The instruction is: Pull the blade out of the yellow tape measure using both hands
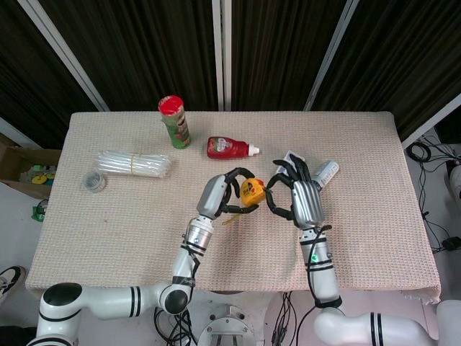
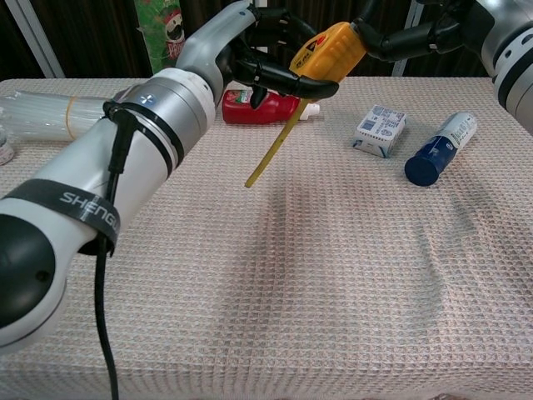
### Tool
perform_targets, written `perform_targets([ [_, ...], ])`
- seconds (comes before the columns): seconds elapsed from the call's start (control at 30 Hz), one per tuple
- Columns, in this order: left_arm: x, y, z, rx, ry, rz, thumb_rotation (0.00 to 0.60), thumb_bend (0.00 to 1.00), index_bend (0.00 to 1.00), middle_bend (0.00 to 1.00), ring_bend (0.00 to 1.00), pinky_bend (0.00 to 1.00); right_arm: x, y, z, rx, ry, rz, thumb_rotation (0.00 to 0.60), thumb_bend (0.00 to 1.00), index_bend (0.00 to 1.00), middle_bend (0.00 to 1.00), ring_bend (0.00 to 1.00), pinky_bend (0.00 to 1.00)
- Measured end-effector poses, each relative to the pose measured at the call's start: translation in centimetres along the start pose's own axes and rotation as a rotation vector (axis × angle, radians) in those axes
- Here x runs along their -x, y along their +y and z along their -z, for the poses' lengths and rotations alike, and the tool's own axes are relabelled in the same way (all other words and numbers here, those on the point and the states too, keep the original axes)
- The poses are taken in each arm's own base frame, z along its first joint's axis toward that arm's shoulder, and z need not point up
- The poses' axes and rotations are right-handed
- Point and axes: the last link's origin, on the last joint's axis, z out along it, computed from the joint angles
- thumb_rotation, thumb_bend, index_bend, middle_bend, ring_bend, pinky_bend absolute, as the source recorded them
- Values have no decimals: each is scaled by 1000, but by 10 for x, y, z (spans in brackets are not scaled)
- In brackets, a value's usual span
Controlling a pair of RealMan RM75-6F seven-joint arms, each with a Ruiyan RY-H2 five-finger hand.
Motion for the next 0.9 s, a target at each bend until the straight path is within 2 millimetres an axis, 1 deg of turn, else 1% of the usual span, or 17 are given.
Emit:
perform_targets([
  [0.1,-1,0,0,2,-1,0,600,260,652,647,647,812,-1,-1,0,-5,4,-8,600,495,661,270,22,0],
  [0.3,-2,0,1,2,0,6,600,260,652,647,647,812,-4,-3,-1,-20,26,-24,600,595,745,293,23,0],
  [0.43,-3,-2,1,-3,1,7,600,260,652,647,647,812,-8,-3,-1,-30,47,-31,600,609,781,305,23,0],
  [0.57,-5,-6,3,-11,-3,7,600,260,652,647,647,812,-15,-2,-1,-37,71,-35,600,614,790,310,23,0],
  [0.77,-10,-16,8,-17,-14,10,600,264,652,647,647,812,-32,1,-2,-40,130,-52,600,615,798,315,23,0],
  [0.9,-16,-26,12,-13,-27,12,600,275,652,648,647,812,-50,6,-1,-33,190,-72,600,615,801,317,23,0],
])
